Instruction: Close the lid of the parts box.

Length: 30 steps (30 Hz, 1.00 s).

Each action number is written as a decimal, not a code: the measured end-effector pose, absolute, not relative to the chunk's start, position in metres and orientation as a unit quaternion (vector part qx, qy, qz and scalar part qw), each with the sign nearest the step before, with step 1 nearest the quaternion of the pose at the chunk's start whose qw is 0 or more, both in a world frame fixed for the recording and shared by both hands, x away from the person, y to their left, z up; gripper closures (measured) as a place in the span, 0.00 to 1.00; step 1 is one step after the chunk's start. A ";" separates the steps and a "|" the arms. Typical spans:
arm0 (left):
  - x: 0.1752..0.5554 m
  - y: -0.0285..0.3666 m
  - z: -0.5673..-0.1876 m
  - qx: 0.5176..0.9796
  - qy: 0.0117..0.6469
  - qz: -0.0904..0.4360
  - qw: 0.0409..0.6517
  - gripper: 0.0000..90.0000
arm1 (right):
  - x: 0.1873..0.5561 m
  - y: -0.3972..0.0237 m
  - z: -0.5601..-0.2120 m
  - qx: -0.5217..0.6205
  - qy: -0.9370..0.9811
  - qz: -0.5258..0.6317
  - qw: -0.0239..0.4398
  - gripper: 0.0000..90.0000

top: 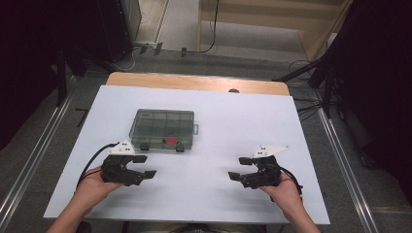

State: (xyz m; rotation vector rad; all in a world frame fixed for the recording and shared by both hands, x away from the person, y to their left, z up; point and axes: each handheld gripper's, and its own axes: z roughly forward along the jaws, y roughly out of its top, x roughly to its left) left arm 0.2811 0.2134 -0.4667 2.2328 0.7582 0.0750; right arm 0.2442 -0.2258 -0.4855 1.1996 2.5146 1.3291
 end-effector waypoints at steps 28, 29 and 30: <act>0.277 0.246 -0.473 0.862 0.326 0.042 0.385 0.35 | 0.235 -0.268 -0.494 0.434 0.795 0.419 0.056 0.28; 0.278 0.245 -0.473 0.861 0.328 0.040 0.386 0.35 | 0.236 -0.269 -0.494 0.433 0.796 0.418 0.059 0.28; 0.279 0.245 -0.474 0.863 0.327 0.040 0.384 0.35 | 0.237 -0.269 -0.493 0.432 0.796 0.420 0.060 0.28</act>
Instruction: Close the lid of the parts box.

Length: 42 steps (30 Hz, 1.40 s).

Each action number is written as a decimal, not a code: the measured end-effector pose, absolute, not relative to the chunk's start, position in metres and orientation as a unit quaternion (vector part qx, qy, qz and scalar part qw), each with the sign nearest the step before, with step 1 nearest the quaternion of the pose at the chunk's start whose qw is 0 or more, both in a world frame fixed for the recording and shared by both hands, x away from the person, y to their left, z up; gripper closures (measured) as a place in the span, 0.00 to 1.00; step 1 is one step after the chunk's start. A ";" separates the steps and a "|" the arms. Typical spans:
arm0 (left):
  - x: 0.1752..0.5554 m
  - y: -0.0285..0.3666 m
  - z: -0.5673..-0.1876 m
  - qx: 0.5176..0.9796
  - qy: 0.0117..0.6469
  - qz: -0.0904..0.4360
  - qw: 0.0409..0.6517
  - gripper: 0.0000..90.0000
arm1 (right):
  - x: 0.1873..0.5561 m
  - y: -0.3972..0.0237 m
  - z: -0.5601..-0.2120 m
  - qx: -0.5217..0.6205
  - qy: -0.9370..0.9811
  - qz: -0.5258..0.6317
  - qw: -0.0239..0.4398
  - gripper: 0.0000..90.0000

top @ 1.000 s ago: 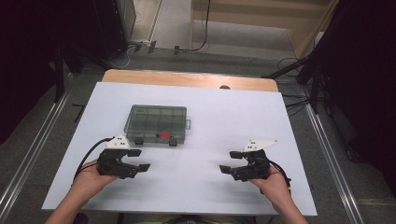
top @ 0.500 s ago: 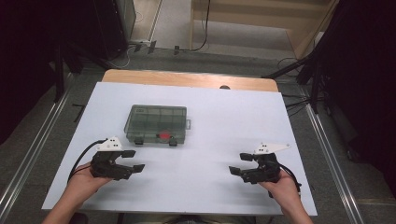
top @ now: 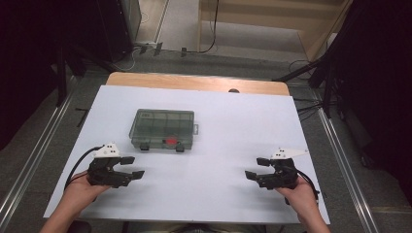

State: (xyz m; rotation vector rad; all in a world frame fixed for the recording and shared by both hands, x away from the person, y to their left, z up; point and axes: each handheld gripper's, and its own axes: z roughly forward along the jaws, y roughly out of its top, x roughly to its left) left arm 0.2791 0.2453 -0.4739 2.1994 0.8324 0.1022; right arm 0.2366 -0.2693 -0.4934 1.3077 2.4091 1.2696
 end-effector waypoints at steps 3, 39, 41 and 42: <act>0.281 0.245 -0.475 0.865 0.326 0.043 0.379 0.35 | 0.240 -0.271 -0.494 0.434 0.794 0.422 0.063 0.28; 0.281 0.245 -0.474 0.867 0.324 0.043 0.377 0.35 | 0.239 -0.271 -0.496 0.436 0.797 0.415 0.050 0.28; 0.281 0.245 -0.474 0.867 0.323 0.043 0.378 0.35 | 0.239 -0.270 -0.496 0.436 0.797 0.415 0.050 0.28; 0.281 0.245 -0.474 0.866 0.323 0.043 0.378 0.35 | 0.238 -0.270 -0.496 0.436 0.797 0.414 0.050 0.28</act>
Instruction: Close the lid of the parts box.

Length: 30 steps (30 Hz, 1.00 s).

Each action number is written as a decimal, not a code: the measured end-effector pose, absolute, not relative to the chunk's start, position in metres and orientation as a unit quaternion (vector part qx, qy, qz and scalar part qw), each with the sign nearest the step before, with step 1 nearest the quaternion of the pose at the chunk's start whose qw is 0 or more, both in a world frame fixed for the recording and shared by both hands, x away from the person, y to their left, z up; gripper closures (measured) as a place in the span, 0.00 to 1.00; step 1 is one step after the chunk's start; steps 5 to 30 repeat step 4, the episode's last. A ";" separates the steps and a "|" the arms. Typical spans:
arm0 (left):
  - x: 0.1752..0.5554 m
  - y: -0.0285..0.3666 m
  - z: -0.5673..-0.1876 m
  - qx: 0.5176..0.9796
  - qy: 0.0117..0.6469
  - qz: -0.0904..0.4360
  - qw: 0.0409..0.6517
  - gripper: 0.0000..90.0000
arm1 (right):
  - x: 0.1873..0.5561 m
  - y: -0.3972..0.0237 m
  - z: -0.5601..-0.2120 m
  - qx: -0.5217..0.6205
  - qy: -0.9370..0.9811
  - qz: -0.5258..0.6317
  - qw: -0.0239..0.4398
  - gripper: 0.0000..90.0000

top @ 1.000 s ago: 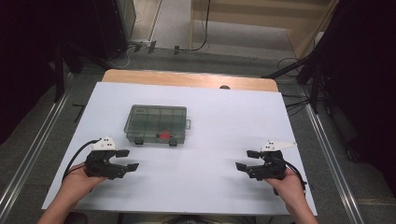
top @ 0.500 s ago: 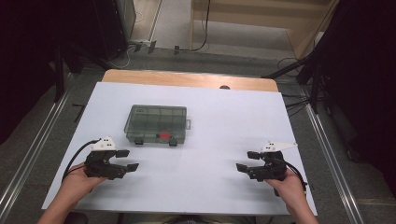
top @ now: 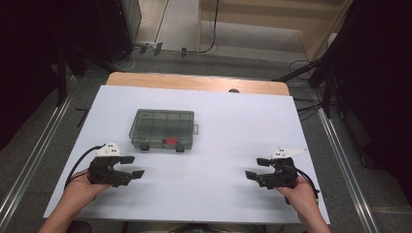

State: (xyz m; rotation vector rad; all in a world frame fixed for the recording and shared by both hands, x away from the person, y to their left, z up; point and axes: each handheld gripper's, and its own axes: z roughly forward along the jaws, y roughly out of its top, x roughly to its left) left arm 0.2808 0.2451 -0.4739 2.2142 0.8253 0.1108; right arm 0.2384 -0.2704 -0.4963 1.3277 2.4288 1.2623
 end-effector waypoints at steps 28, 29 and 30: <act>0.281 0.246 -0.474 0.865 0.325 0.044 0.379 0.35 | 0.239 -0.270 -0.496 0.436 0.797 0.415 0.050 0.28; 0.281 0.246 -0.474 0.865 0.325 0.044 0.379 0.35 | 0.239 -0.270 -0.496 0.436 0.797 0.415 0.050 0.28; 0.281 0.246 -0.474 0.865 0.325 0.044 0.379 0.35 | 0.239 -0.270 -0.496 0.436 0.797 0.415 0.050 0.28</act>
